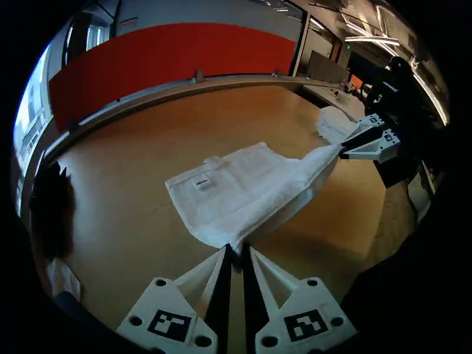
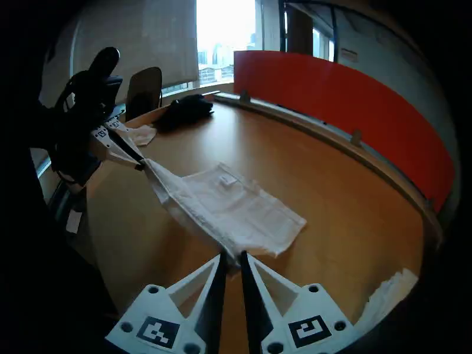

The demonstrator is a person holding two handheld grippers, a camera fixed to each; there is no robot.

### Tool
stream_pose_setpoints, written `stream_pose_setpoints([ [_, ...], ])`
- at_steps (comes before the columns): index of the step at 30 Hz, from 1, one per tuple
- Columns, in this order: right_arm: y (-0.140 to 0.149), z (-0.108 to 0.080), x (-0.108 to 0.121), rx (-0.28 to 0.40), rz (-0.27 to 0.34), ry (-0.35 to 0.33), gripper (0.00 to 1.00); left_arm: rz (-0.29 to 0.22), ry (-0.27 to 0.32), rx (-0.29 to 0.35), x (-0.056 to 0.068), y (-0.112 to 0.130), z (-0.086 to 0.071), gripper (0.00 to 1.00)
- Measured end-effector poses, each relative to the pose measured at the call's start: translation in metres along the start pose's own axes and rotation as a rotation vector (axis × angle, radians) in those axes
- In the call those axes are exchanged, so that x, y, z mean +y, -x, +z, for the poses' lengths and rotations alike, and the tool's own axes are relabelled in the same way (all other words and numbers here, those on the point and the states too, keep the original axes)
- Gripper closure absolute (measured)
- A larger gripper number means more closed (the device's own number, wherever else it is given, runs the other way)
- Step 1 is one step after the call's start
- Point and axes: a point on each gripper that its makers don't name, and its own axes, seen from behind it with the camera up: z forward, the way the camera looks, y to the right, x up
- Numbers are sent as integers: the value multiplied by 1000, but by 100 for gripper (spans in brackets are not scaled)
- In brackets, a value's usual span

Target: Fold towel

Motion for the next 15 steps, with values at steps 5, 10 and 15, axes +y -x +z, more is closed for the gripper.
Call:
stream_pose_setpoints([
  [5,-1,-3,1,-1,-5,2,83,-7,8,0,4,-1,-3,88],
  [10,-2,-4,3,-2,-9,0,83,-16,11,2,5,-3,-3,88],
  [15,-4,-6,5,-2,-15,-2,83,-19,16,7,7,-6,-5,88],
])
